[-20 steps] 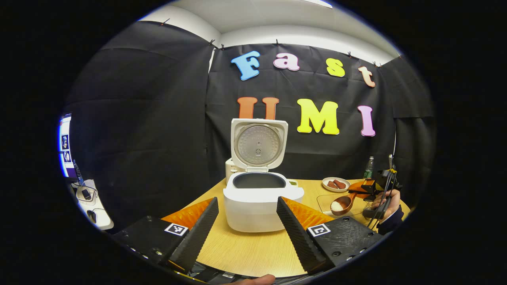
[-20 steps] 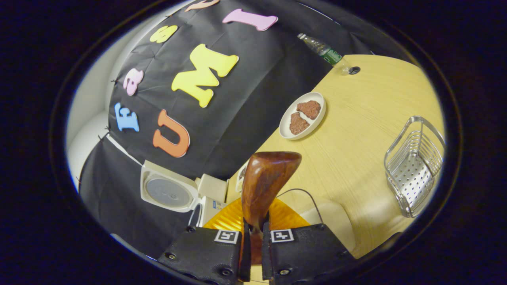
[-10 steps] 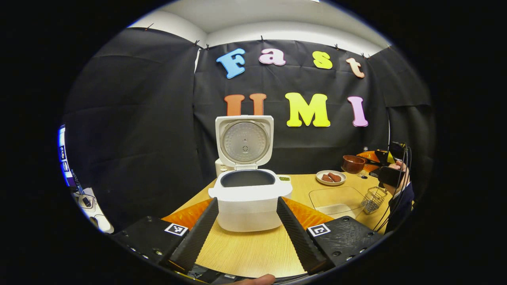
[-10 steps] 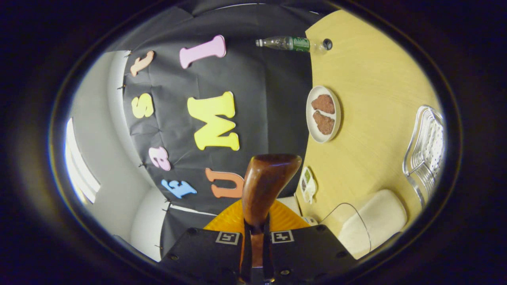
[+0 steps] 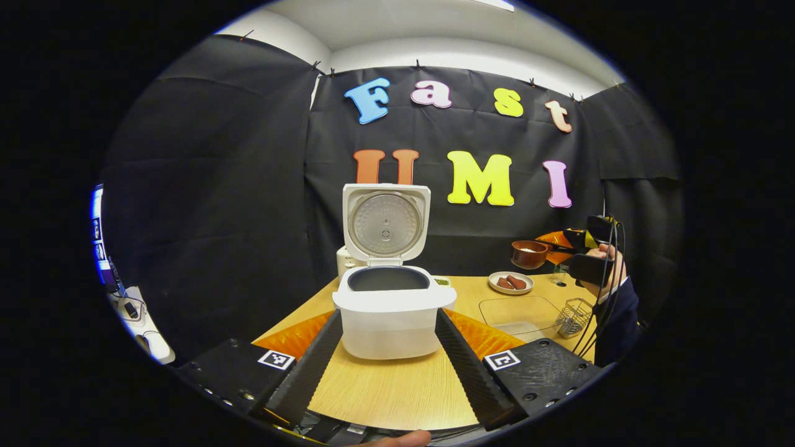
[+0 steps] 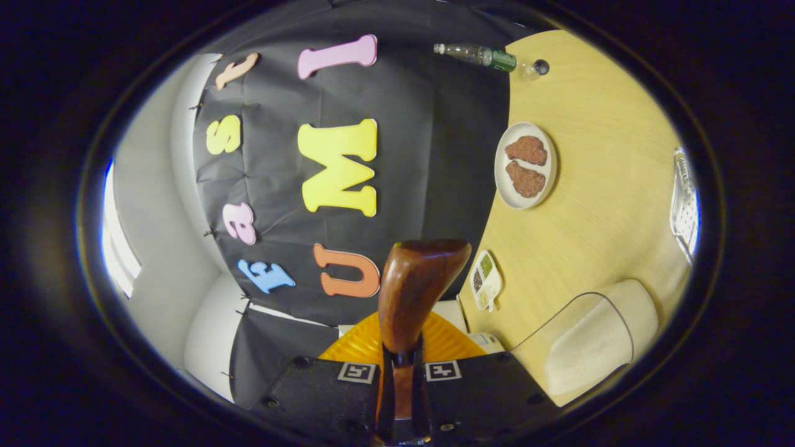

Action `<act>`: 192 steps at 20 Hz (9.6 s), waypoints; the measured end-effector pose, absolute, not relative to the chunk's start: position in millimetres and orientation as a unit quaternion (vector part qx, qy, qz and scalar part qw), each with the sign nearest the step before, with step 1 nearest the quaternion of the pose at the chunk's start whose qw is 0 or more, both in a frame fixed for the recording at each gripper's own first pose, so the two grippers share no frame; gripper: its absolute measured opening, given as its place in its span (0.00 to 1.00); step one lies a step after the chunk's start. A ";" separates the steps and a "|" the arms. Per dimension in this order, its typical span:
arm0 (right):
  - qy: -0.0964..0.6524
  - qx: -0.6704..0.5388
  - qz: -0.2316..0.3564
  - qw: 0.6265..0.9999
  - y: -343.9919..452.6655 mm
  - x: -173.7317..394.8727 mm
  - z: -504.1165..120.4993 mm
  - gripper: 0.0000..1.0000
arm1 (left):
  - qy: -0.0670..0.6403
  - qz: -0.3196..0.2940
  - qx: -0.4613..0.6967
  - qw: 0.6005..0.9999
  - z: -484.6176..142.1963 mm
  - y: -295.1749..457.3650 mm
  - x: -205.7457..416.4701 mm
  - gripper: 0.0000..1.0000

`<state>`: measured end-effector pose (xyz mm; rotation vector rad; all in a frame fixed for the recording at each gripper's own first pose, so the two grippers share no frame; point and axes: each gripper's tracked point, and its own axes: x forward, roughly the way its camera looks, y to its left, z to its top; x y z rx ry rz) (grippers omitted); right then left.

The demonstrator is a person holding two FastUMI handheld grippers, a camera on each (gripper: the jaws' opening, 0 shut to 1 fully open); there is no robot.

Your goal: Close the left gripper, press the button to open the rice cooker; take a wooden spoon from the chopstick holder with the right hand, scoop a spoonful of rice and pour it into the rice cooker, then put the wooden spoon back into the chopstick holder.

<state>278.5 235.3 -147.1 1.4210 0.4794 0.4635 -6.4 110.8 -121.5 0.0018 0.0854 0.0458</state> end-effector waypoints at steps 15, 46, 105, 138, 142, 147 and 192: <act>0.186 0.357 0.206 0.892 428.9 325.6 -92.9 0.15 | 0.040 0.032 -0.012 0.999 -113.3 137.0 -53.7 0.94; -0.051 -0.139 0.344 0.927 476.4 213.1 -65.3 0.17 | 0.049 0.050 -0.026 0.997 -127.9 142.7 -24.8 0.94; 0.034 0.058 0.007 0.998 -20.4 95.5 -126.5 1.00 | -0.038 -0.038 0.003 0.999 66.7 57.3 209.0 0.94; 0.033 0.041 0.018 0.998 -0.7 72.9 -137.5 0.99 | 0.030 0.076 0.015 0.997 37.7 156.6 405.7 0.96; 0.031 0.052 0.041 0.997 12.2 69.1 -137.2 1.00 | 0.047 0.081 0.014 0.996 31.7 151.8 385.0 0.96; 0.041 0.074 0.055 0.995 17.1 62.9 -139.7 1.00 | 0.080 0.075 0.013 0.994 21.0 146.9 365.7 0.97; 0.024 0.061 0.102 0.993 60.6 -43.3 -165.9 0.99 | 0.222 0.054 0.012 0.973 -181.2 107.8 207.9 0.98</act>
